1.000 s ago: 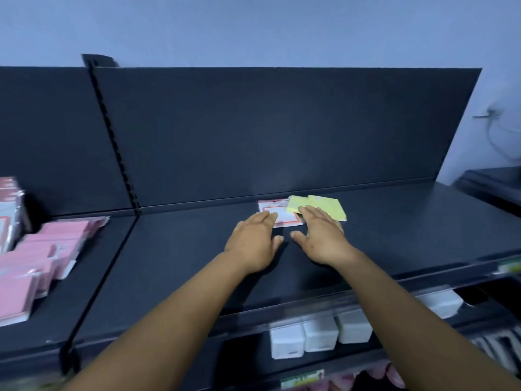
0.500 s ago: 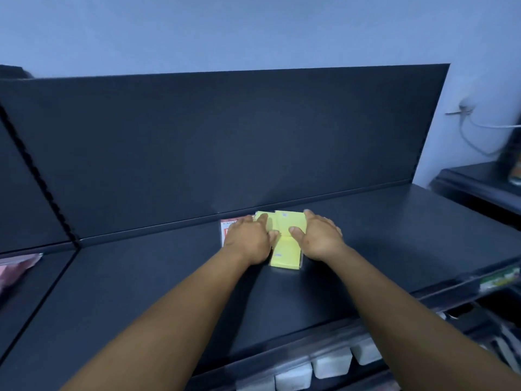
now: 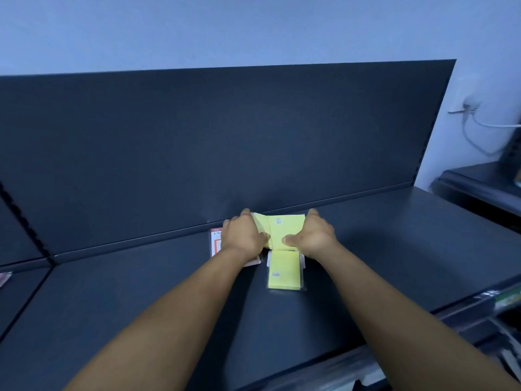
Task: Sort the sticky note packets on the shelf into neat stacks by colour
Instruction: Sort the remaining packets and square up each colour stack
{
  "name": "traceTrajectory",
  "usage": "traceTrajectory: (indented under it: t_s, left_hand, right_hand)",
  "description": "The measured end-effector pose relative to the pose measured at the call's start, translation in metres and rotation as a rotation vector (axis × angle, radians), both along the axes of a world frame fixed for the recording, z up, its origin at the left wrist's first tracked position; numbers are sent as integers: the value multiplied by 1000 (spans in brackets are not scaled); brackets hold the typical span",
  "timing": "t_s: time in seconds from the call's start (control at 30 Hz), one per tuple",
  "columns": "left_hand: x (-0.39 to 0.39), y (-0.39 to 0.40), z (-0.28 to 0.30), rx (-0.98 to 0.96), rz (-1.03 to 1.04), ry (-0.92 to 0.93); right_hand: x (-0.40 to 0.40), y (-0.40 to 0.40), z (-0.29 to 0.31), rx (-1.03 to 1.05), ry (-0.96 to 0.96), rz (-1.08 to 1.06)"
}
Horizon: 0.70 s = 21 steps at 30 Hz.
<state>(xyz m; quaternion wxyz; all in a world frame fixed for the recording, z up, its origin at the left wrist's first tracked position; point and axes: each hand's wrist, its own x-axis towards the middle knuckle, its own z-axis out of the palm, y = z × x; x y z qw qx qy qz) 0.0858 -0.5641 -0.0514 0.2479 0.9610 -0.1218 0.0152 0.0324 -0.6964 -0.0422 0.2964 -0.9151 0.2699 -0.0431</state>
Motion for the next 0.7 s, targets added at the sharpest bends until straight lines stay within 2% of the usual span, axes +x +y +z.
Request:
traceTrajectory:
  t_s: [0.13,0.33,0.7]
  left_hand:
    - [2,11,5,-199,42,36]
    - [-16,43,14,-425,99,-4]
    - [-67,163,25,-418,266,-89]
  right_hand:
    - [-5,-5,-2,78,-162,-9]
    - [-17,11,5,251,-426,85]
    - [-36,108,16,270,-470,237]
